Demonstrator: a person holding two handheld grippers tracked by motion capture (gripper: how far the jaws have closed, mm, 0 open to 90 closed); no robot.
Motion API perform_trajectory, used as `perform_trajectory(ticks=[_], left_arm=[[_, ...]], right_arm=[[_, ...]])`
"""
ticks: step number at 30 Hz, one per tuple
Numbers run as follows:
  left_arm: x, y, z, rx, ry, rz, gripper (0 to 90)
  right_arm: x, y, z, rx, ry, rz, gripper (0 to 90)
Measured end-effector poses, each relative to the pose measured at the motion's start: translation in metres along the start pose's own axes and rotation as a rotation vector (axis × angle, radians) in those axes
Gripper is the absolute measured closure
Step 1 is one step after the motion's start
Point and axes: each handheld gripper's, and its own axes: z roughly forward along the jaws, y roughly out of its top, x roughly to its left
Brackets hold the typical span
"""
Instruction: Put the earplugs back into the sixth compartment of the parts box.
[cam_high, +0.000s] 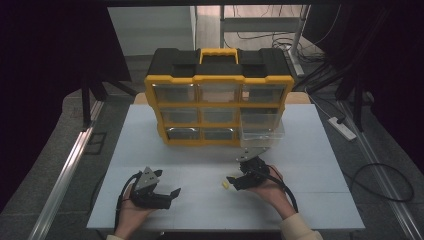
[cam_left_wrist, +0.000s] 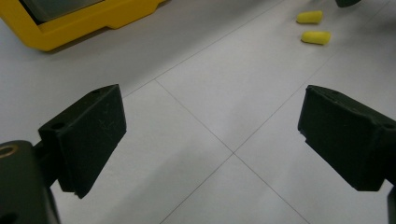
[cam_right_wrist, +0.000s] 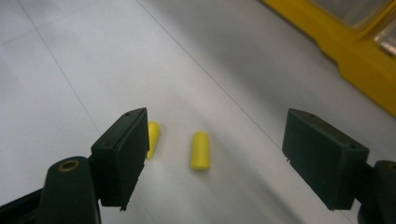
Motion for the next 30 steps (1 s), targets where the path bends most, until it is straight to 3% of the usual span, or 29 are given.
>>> perform_trajectory(ticks=[6,14,18,21,25,30], left_arm=[[-0.001,0.000,0.000,0.002,-0.007,0.005,7.7],[-0.001,0.000,0.001,0.003,-0.008,0.004,7.7],[-0.001,0.000,0.001,0.003,-0.007,0.005,7.7],[-0.001,0.000,0.000,0.003,-0.008,0.004,7.7],[-0.002,0.000,0.001,0.003,-0.008,0.008,7.8],[-0.002,0.000,0.000,0.002,-0.010,0.006,7.8]], right_arm=[[-0.002,-0.001,0.010,0.040,-0.039,-0.017,25.5],[-0.002,-0.004,0.018,0.106,-0.018,-0.024,35.6],[0.000,-0.005,0.020,0.121,-0.008,-0.045,46.0],[0.001,-0.004,0.020,0.119,0.022,-0.035,56.1],[0.000,-0.004,0.019,0.120,0.034,-0.031,77.6],[0.001,-0.003,0.019,0.119,0.037,-0.032,80.1]])
